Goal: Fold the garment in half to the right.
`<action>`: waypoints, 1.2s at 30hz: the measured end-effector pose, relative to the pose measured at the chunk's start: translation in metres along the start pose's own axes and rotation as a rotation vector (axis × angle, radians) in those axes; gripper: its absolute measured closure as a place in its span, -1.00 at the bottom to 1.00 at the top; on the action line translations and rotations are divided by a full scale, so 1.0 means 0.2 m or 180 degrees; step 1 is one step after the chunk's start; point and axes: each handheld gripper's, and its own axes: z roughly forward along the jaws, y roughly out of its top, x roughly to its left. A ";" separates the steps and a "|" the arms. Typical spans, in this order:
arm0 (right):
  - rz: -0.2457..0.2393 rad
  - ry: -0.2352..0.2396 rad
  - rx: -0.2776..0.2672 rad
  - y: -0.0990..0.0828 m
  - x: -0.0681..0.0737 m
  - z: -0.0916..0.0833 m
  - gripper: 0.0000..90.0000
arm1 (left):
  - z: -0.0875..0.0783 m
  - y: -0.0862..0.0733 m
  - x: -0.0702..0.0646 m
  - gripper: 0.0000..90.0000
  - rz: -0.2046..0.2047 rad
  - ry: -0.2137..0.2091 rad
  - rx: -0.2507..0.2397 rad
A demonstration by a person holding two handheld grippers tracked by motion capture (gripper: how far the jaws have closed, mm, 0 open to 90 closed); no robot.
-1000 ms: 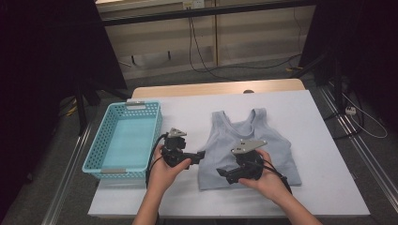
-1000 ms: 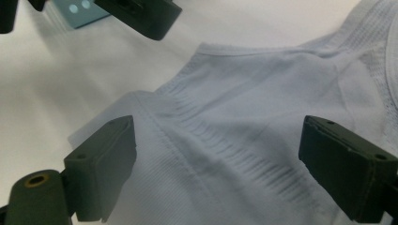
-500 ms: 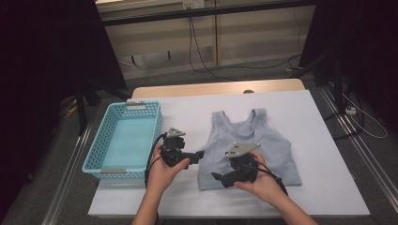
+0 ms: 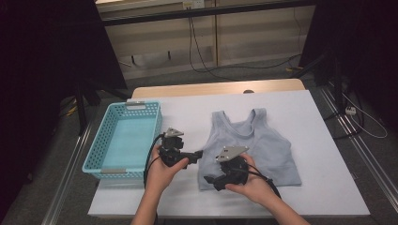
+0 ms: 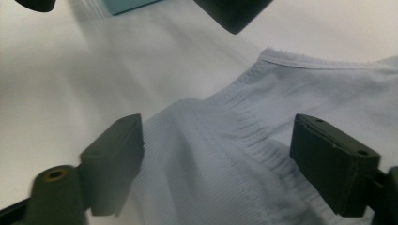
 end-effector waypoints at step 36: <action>-0.0157 0.0315 0.0024 0.01 0.10 0.00 -0.08 | 0.00 -0.01 0.01 -0.70 -0.0026 0.0022 0.0012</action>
